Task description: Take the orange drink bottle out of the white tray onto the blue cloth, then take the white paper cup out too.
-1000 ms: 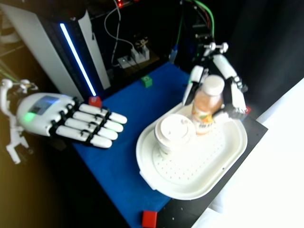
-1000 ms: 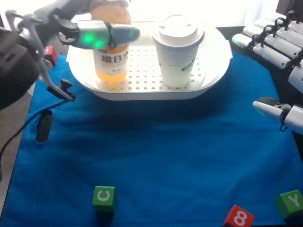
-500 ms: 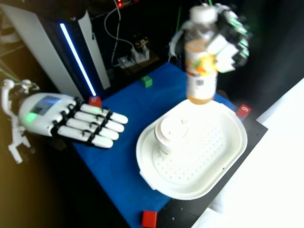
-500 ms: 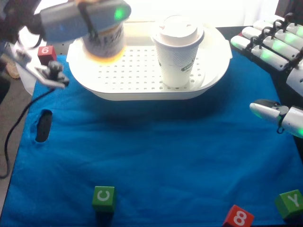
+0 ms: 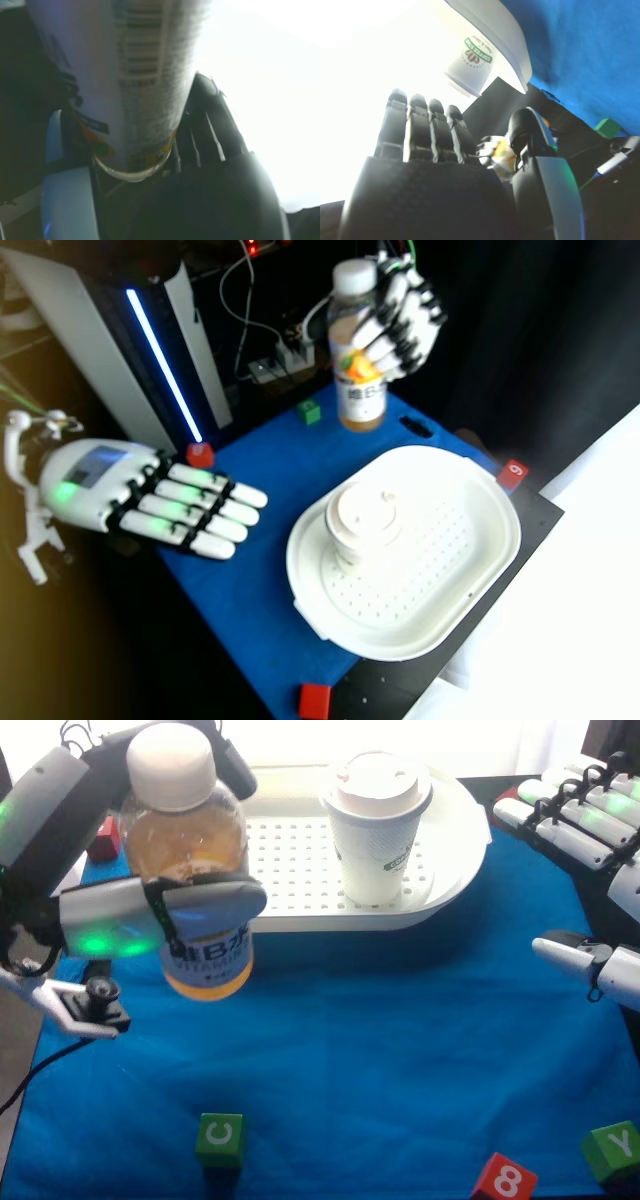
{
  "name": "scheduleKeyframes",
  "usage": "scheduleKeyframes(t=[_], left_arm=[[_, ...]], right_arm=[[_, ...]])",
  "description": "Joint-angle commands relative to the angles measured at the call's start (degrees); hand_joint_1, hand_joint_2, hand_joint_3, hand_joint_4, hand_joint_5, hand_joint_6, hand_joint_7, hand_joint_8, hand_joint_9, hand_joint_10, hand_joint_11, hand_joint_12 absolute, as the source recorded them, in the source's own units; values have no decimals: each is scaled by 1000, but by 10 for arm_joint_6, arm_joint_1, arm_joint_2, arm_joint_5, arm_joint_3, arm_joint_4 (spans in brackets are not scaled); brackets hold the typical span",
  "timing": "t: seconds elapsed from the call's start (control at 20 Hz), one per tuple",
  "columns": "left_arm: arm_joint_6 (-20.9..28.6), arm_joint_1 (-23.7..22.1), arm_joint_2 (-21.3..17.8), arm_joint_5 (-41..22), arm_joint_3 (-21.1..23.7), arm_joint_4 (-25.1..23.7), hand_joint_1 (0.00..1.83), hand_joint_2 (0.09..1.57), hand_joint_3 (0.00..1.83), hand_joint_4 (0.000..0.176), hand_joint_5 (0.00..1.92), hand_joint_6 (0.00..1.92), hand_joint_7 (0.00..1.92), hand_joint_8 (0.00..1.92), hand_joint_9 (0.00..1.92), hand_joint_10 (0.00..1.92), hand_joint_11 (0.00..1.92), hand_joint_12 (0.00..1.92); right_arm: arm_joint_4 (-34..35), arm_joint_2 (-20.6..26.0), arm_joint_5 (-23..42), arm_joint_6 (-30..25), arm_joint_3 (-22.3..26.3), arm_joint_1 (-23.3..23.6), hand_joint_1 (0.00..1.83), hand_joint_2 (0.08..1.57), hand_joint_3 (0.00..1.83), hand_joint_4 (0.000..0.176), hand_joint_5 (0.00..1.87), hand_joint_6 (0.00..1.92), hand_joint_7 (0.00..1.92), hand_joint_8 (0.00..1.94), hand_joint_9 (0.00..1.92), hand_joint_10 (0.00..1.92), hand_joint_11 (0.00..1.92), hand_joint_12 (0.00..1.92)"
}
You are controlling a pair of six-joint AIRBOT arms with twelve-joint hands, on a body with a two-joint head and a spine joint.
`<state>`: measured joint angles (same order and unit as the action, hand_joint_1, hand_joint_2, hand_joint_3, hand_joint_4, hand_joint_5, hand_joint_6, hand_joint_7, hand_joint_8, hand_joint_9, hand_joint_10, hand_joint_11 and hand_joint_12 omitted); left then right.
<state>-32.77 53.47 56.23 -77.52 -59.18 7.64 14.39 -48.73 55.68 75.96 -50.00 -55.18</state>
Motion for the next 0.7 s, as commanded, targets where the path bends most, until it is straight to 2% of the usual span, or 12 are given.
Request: scheduleKeyframes(t=[0.0, 0.05, 0.1, 0.15, 0.25, 0.3, 0.35, 0.45, 0.5, 0.55, 0.6, 0.65], left_arm=[[14, -1, 8, -62, -1, 2, 1096, 1314, 5, 0, 642, 1417, 602, 1690, 588, 1656, 691, 1749], [24, 8, 18, -45, -8, 3, 1080, 1345, 9, 0, 542, 1515, 606, 1722, 514, 1641, 570, 1786], [29, 14, 26, -33, -14, 7, 876, 1281, 0, 0, 244, 1273, 305, 1450, 314, 1546, 315, 1798], [35, 21, 37, -12, -24, 13, 769, 1266, 0, 0, 143, 1129, 198, 1247, 197, 1430, 155, 1775], [41, 29, 51, 24, -37, 21, 596, 1211, 0, 0, 103, 651, 238, 543, 115, 914, 5, 1569], [41, 34, 54, 34, -40, 27, 604, 1190, 0, 20, 124, 422, 234, 263, 84, 652, 0, 1342], [41, 38, 55, 39, -41, 32, 605, 1182, 0, 26, 162, 239, 231, 101, 65, 459, 0, 1149], [41, 49, 57, 43, -41, 43, 530, 1122, 0, 34, 31, 50, 72, 10, 25, 90, 0, 771], [41, 54, 56, 43, -40, 45, 486, 1047, 0, 73, 5, 9, 14, 1, 4, 17, 0, 426], [41, 61, 54, 39, -36, 49, 486, 1047, 0, 73, 5, 9, 14, 1, 4, 17, 0, 426], [41, 71, 48, 29, -32, 56, 478, 1030, 3, 116, 0, 0, 0, 0, 0, 0, 0, 19], [36, 84, 38, 15, -24, 65, 479, 1075, 21, 122, 0, 0, 0, 0, 0, 0, 0, 3]], right_arm=[[-6, 1, 70, 2, -1, 5, 367, 1347, 0, 0, 0, 0, 0, 0, 0, 0, 0, 0], [-6, 1, 70, 2, -1, 5, 388, 1344, 0, 0, 0, 0, 0, 0, 0, 0, 0, 0], [-5, 1, 70, 2, -1, 5, 372, 1343, 0, 0, 0, 0, 0, 0, 0, 0, 0, 0], [-4, 1, 70, 2, -1, 5, 364, 1346, 0, 0, 0, 0, 0, 0, 0, 0, 0, 0], [-3, 1, 70, 2, -1, 4, 378, 1339, 0, 0, 0, 0, 0, 0, 0, 0, 0, 0], [-3, 1, 70, 2, -1, 4, 382, 1339, 0, 0, 0, 0, 0, 0, 0, 0, 0, 0], [-3, 1, 70, 2, -1, 4, 384, 1340, 0, 0, 0, 0, 0, 0, 0, 0, 0, 0], [-2, 1, 70, 2, -1, 4, 312, 1352, 4, 0, 0, 0, 0, 0, 0, 0, 0, 0], [-2, 1, 70, 2, -1, 4, 309, 1360, 7, 0, 0, 0, 0, 0, 0, 0, 0, 0], [-2, 2, 70, 2, -1, 4, 309, 1360, 7, 0, 0, 0, 0, 0, 0, 0, 0, 0], [-2, 2, 70, 2, -1, 4, 314, 1359, 6, 0, 0, 0, 0, 0, 0, 0, 0, 0], [-2, 2, 70, 2, -1, 4, 350, 1354, 2, 0, 0, 0, 0, 0, 0, 0, 0, 0]])
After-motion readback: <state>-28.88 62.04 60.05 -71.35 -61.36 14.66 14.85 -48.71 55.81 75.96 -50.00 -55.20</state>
